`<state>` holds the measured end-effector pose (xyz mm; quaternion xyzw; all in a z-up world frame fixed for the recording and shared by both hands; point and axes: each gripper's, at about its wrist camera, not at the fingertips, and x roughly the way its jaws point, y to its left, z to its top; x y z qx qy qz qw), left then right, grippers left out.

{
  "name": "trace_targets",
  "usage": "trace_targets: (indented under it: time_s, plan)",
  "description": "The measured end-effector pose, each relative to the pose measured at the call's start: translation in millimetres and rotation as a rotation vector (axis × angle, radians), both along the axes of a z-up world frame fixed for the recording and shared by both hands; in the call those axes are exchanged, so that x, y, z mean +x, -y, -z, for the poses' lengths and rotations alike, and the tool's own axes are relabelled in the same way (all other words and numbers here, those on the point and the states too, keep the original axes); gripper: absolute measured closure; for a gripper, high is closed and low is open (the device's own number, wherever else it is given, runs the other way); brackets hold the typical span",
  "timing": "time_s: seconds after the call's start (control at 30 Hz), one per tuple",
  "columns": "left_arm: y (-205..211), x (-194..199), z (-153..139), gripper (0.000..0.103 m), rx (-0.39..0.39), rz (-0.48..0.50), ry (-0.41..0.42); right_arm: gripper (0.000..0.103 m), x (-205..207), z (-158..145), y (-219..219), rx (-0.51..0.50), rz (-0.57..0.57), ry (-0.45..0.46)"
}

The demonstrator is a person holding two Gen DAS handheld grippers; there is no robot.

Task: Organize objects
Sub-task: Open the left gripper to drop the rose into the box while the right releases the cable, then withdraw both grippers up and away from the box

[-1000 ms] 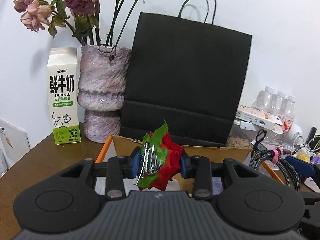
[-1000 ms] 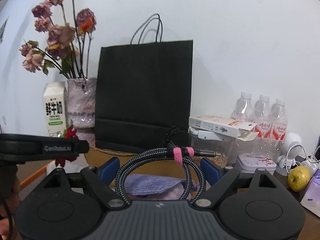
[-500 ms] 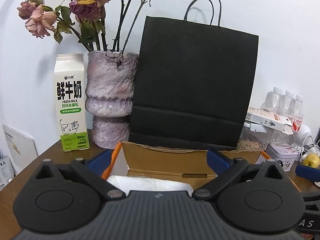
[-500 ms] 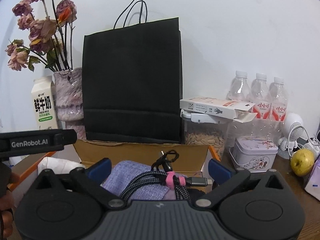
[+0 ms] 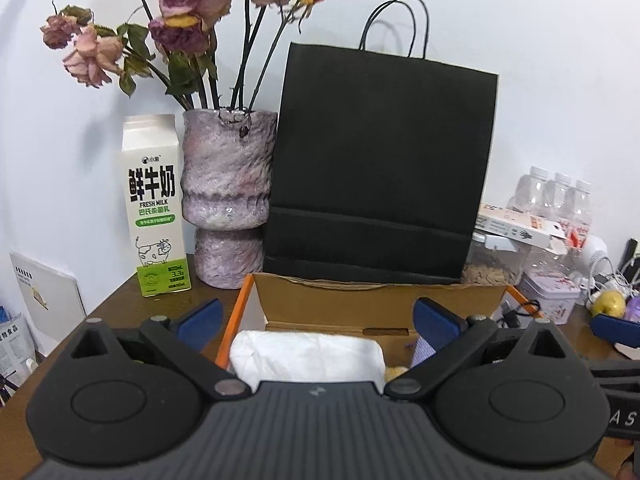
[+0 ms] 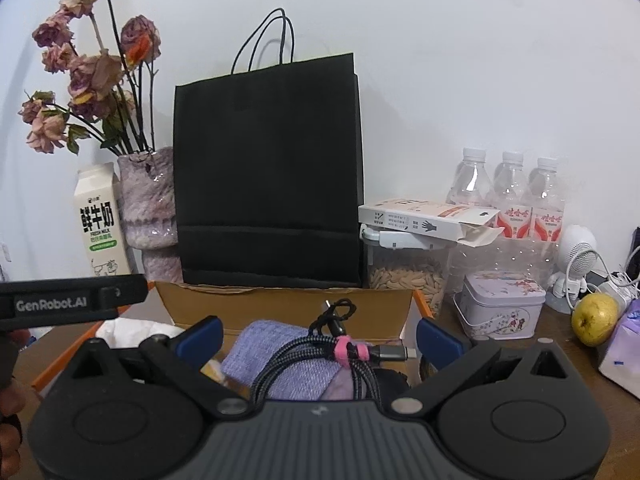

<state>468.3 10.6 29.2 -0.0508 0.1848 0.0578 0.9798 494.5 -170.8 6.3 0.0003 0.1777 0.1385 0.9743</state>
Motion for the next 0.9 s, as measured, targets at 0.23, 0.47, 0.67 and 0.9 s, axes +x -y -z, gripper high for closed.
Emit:
trace_targets:
  time_s: [0.23, 0.47, 0.67, 0.9]
  plan:
    - [1, -46, -8, 0.0, 0.019, 0.009, -0.008, 0.0, -41, -8, 8, 0.009, -0.009, -0.005]
    - [-3, -99, -12, 0.0, 0.02, 0.004, -0.042, 0.0, -93, -16, 17, 0.019, -0.028, -0.017]
    - [-1, -155, -14, 0.0, 0.022, 0.024, -0.051, 0.0, -139, -19, 26, 0.014, -0.038, -0.04]
    - [7, -214, -8, 0.0, 0.035, 0.043, -0.087, 0.0, -198, -17, 33, -0.009, -0.057, -0.055]
